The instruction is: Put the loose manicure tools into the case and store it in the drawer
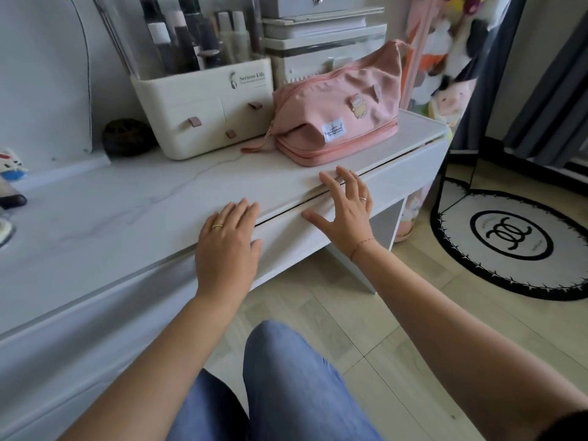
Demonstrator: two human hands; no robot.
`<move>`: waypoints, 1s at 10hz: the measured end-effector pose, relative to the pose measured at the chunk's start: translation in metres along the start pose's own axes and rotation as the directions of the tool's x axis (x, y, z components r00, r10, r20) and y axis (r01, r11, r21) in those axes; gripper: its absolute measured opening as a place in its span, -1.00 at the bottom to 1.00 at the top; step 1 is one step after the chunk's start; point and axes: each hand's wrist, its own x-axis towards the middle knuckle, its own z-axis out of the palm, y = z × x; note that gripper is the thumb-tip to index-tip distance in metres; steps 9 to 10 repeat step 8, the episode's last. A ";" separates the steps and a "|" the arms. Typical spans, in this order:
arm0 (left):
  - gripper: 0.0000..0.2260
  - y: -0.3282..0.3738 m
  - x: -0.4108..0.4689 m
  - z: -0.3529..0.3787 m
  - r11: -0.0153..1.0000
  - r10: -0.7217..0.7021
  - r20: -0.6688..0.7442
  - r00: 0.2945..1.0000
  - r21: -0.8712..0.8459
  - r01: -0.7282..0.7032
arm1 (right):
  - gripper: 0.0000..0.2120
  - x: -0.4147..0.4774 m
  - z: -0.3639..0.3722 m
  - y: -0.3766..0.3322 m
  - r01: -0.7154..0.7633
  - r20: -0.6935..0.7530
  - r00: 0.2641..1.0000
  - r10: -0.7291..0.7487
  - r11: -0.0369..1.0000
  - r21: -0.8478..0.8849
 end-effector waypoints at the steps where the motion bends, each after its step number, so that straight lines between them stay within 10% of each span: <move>1: -0.49 -0.001 0.001 0.001 1.000 0.004 -0.035 0.999 -0.008 -0.005 | -0.32 0.002 0.008 -0.008 -0.048 -0.091 0.995 0.051 0.998 0.039; 10: -0.55 -0.080 -0.056 -0.046 0.988 -0.148 -0.160 0.976 -0.073 0.138 | -0.42 0.011 -0.025 -0.053 -0.124 -0.028 0.992 0.122 0.989 -0.083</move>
